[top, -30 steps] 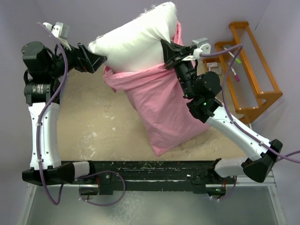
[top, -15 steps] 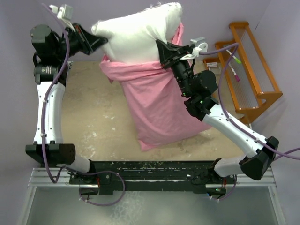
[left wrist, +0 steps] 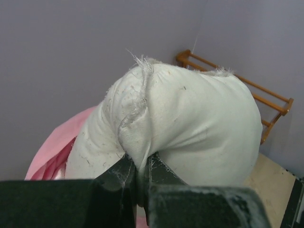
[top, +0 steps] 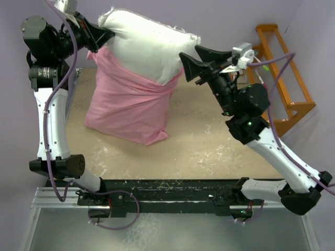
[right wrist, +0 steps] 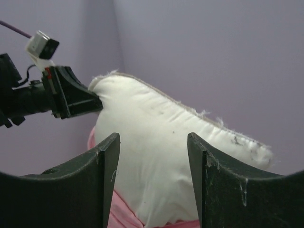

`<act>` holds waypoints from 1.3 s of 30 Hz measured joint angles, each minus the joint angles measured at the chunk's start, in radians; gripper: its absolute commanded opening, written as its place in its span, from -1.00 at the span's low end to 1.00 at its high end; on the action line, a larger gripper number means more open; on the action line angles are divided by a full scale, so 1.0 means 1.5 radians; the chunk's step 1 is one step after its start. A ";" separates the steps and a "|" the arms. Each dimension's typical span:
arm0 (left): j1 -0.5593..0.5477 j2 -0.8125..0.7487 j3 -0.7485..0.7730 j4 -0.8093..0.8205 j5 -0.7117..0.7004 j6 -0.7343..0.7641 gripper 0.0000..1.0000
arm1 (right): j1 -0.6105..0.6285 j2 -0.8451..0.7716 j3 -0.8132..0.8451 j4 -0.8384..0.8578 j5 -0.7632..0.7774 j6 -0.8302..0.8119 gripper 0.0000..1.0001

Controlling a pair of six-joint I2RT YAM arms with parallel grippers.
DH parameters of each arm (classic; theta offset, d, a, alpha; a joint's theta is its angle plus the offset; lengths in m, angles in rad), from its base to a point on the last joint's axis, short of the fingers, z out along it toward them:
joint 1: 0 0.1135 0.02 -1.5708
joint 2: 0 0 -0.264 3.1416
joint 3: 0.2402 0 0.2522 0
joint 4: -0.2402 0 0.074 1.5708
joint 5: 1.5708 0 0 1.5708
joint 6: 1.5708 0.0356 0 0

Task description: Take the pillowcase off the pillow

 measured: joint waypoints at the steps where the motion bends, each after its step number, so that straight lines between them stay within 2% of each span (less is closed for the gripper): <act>1: -0.001 -0.019 -0.034 0.000 0.003 0.012 -1.00 | 0.000 -0.017 0.004 -0.021 -0.006 -0.003 0.25; 5: -0.017 -0.063 -0.093 -0.010 0.023 0.062 -1.00 | 0.000 -0.027 0.085 -0.112 -0.043 -0.027 0.32; 10: -0.073 -0.079 -0.093 -0.053 0.056 0.121 -1.00 | 0.000 0.096 0.335 -0.263 -0.156 -0.061 0.43; 13: -0.110 -0.093 -0.100 -0.089 0.075 0.164 -1.00 | 0.000 0.163 0.415 -0.340 -0.207 -0.082 0.48; 19: -0.119 -0.112 -0.102 -0.142 0.090 0.224 -1.00 | 0.000 0.228 0.419 -0.489 -0.260 -0.124 0.54; 23: -0.124 -0.113 -0.110 -0.167 0.091 0.248 -1.00 | 0.000 0.234 0.422 -0.538 -0.269 -0.156 0.53; 32: -0.145 -0.120 -0.117 -0.203 0.092 0.304 -1.00 | 0.001 0.211 0.430 -0.575 -0.225 -0.203 0.72; 39: -0.152 -0.139 -0.121 -0.223 0.098 0.323 -1.00 | 0.000 0.204 0.479 -0.601 -0.210 -0.223 0.87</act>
